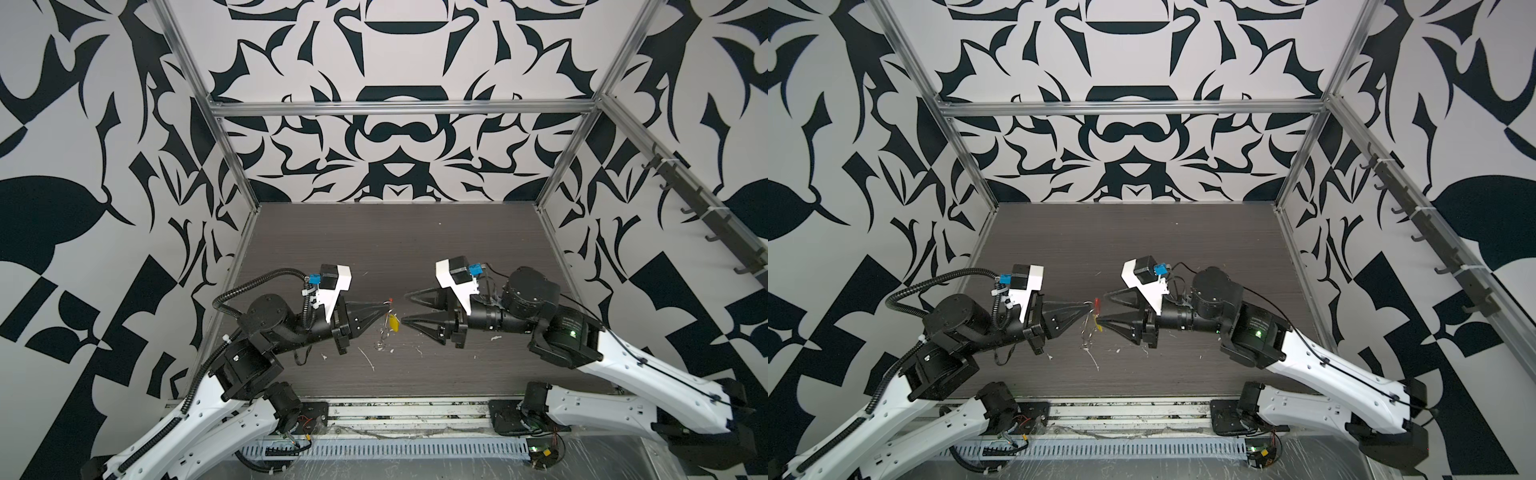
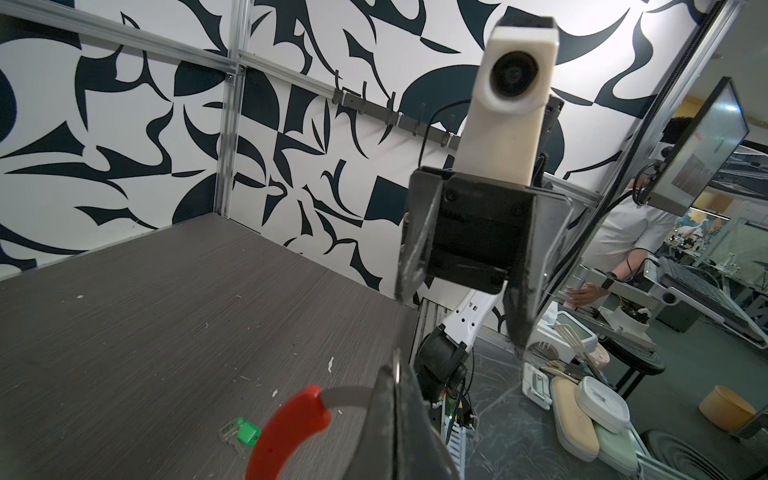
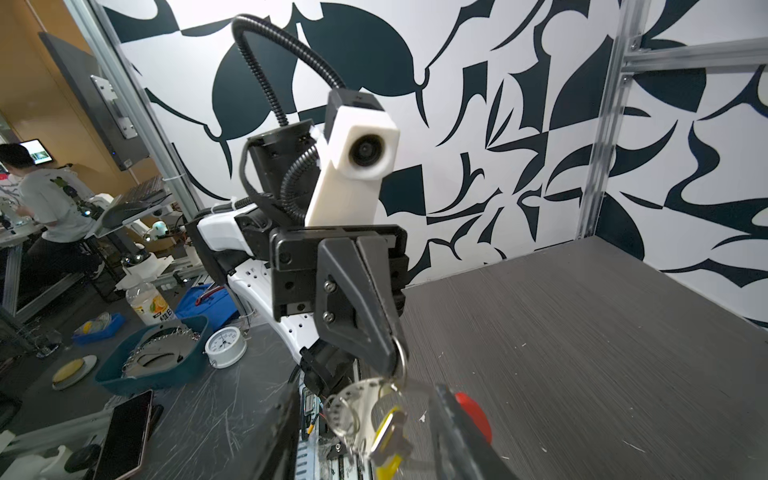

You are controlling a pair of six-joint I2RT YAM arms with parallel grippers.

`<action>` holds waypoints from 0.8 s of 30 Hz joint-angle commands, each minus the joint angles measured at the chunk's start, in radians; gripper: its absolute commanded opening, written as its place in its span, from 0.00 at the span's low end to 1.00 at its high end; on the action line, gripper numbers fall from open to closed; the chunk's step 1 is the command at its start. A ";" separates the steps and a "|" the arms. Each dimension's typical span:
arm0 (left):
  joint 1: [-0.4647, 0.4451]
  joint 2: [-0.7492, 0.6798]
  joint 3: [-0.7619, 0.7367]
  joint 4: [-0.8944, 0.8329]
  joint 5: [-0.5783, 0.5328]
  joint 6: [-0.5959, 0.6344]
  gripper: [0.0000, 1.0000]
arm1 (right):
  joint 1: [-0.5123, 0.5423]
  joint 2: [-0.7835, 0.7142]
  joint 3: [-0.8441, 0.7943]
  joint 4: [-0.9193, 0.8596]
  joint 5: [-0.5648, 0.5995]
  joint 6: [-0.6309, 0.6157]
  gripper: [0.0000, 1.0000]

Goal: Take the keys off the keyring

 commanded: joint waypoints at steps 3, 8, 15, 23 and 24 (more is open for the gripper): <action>0.002 -0.009 0.014 0.050 0.031 -0.008 0.00 | 0.001 0.030 0.001 0.087 -0.052 0.032 0.55; 0.001 -0.009 0.016 0.049 0.032 -0.008 0.00 | -0.003 0.036 -0.011 0.092 -0.094 0.045 0.50; 0.001 -0.022 0.008 0.054 0.006 -0.008 0.00 | -0.006 0.039 -0.026 0.094 -0.130 0.061 0.37; 0.001 -0.014 0.012 0.060 0.016 -0.012 0.00 | -0.010 0.043 -0.041 0.106 -0.120 0.069 0.19; 0.001 -0.013 0.012 0.060 0.017 -0.013 0.00 | -0.010 0.046 -0.042 0.110 -0.121 0.074 0.18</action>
